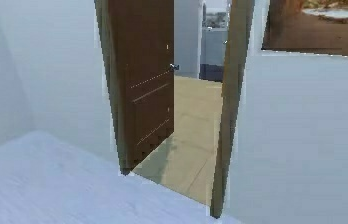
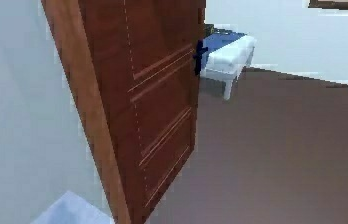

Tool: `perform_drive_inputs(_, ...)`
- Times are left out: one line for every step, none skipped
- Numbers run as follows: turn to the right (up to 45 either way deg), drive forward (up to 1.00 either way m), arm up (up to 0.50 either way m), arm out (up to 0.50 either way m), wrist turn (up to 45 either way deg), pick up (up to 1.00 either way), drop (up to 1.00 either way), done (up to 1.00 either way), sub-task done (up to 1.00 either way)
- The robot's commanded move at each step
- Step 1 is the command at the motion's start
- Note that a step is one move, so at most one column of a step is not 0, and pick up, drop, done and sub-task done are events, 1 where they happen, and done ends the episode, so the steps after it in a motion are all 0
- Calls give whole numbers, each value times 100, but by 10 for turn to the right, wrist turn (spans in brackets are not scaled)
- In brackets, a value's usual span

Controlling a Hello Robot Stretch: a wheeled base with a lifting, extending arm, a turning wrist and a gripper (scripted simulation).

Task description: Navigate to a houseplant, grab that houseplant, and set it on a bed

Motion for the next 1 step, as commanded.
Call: perform_drive_inputs(-30, 0, 0, 0, 0, 0, 0, 0, 0)
